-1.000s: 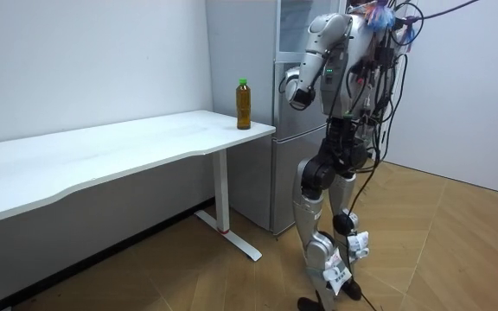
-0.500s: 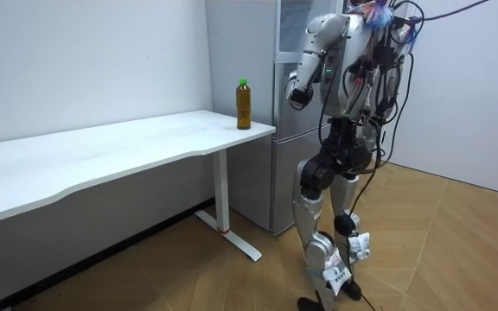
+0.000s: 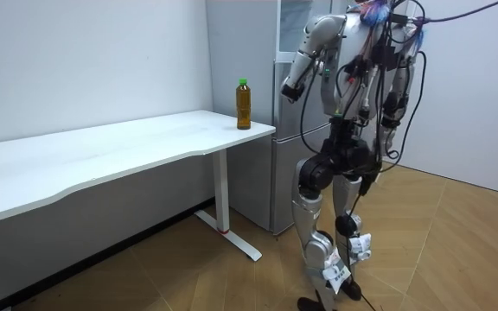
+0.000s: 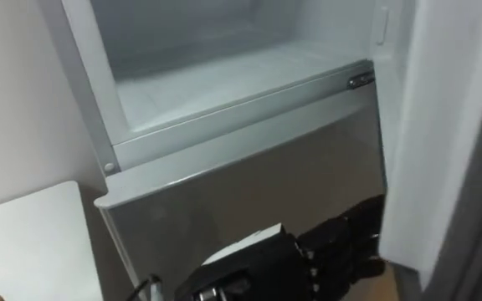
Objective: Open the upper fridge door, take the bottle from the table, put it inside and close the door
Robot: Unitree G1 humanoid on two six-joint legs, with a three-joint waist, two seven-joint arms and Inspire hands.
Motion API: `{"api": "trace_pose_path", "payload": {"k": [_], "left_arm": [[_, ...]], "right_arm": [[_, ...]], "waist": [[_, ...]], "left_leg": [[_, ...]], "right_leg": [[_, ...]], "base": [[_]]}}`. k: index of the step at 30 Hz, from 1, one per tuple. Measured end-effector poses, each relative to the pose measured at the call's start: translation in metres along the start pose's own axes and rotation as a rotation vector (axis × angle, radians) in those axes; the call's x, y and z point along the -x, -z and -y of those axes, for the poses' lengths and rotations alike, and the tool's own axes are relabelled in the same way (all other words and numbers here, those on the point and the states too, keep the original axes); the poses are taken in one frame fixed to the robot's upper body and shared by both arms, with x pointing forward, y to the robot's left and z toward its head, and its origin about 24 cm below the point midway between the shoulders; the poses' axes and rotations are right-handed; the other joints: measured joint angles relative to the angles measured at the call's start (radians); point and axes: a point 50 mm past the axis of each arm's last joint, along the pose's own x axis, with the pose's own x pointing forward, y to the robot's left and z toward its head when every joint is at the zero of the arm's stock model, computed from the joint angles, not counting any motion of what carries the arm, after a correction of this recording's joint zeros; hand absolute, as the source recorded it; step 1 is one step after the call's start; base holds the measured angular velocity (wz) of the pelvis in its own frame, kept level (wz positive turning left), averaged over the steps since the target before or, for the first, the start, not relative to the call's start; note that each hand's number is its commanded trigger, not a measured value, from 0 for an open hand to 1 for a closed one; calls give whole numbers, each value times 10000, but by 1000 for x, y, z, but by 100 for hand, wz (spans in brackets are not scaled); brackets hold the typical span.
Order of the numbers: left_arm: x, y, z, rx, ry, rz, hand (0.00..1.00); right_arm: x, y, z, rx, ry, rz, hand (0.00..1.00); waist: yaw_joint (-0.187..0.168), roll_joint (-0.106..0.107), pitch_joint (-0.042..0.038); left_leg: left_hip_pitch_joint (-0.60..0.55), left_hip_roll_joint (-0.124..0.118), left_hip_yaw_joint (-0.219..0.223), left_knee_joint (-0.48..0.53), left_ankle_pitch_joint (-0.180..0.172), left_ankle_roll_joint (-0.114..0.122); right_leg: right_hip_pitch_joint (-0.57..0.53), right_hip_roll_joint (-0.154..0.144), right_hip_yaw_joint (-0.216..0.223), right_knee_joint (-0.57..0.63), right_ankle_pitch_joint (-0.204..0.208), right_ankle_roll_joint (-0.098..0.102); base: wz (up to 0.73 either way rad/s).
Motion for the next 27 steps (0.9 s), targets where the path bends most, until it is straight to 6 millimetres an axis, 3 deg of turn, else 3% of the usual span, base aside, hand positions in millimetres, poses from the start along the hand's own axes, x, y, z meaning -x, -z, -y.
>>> {"api": "trace_pose_path", "payload": {"k": [5,7,10,15,19,27], "left_arm": [[-11,-17,-5,-1350,75,103,0],[-23,-40,-1,-1867,517,1307,0],[-32,-60,6,-2167,995,2575,0],[-36,-69,10,-1888,1347,3379,0],[-39,-75,11,-1989,1559,3639,0],[-42,-74,10,-1795,1496,3710,0]], "right_arm": [[0,1,1,-22,150,17,0],[0,0,2,-18,151,106,0],[1,-1,5,-36,247,321,0],[4,6,19,-159,713,329,0],[7,19,27,-194,1005,76,0],[9,23,28,-270,1199,204,0]], "waist": [[-126,144,8],[-152,147,8],[-156,183,4],[-337,310,51],[-389,346,43],[-384,481,43]], "left_leg": [[-21,69,205,-2,-2,-2],[-17,105,221,-1,-1,-3],[55,126,300,3,-1,-3],[116,106,458,19,-2,-4],[159,119,452,19,-2,-4],[185,199,444,-9,-7,-11]], "right_leg": [[-145,91,184,30,65,-34],[-146,123,167,-25,82,-62],[-42,150,187,-165,109,-99],[4,159,198,-187,105,-101],[-9,207,365,-159,110,-111],[-50,266,450,15,123,-125]], "base": [[-17],[2],[-3],[0],[-11],[-6]]}}
